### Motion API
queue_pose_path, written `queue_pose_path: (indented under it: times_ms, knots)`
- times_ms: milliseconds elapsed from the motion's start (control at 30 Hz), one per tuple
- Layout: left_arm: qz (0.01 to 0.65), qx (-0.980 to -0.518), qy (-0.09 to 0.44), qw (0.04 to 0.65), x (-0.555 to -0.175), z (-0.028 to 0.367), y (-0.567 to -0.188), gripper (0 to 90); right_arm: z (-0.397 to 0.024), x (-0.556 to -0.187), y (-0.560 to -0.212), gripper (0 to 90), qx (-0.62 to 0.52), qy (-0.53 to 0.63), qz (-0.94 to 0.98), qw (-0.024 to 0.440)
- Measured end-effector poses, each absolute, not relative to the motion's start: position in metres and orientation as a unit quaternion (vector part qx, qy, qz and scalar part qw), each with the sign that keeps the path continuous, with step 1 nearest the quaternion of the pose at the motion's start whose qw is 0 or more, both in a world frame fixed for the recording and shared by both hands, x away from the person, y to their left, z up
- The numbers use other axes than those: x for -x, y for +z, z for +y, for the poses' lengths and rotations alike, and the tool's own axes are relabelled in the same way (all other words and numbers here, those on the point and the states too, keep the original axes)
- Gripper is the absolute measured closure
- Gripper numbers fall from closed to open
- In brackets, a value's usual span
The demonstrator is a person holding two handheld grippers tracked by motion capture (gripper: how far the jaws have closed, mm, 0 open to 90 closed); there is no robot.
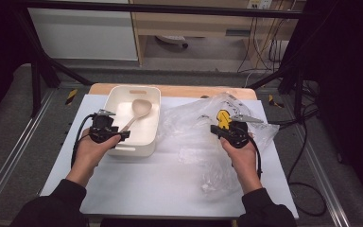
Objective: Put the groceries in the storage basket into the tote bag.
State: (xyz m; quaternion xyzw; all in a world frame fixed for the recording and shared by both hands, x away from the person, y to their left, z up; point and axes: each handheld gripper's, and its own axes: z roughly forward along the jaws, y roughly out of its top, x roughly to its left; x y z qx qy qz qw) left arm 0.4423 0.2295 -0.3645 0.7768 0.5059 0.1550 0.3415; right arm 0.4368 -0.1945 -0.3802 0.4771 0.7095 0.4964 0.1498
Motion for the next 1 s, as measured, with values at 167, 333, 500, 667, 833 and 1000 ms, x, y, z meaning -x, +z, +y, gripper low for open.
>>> queue_pose_path:
  times_ms: [167, 333, 500, 667, 833, 1000]
  knots:
    - [0.506, -0.779, 0.153, 0.338, -0.444, 0.228, -0.368, 51.0, -0.194, -0.437, -0.380, 90.0, -0.477, 0.496, 0.710, 0.149]
    - [0.509, -0.778, 0.149, 0.337, -0.446, 0.230, -0.371, 56.4, -0.194, -0.437, -0.381, 90.0, -0.476, 0.496, 0.711, 0.149]
    - [0.513, -0.777, 0.150, 0.333, -0.448, 0.230, -0.371, 58.5, -0.195, -0.437, -0.381, 90.0, -0.477, 0.496, 0.710, 0.149]
    - [0.514, -0.780, 0.145, 0.325, -0.451, 0.230, -0.372, 58.5, -0.195, -0.437, -0.381, 90.0, -0.476, 0.496, 0.711, 0.149]
    - [0.521, -0.779, 0.137, 0.321, -0.454, 0.230, -0.373, 59.0, -0.195, -0.437, -0.381, 90.0, -0.477, 0.496, 0.711, 0.149]
    - [0.530, -0.774, 0.140, 0.317, -0.455, 0.233, -0.373, 66.0, -0.195, -0.437, -0.380, 90.0, -0.477, 0.497, 0.710, 0.148]
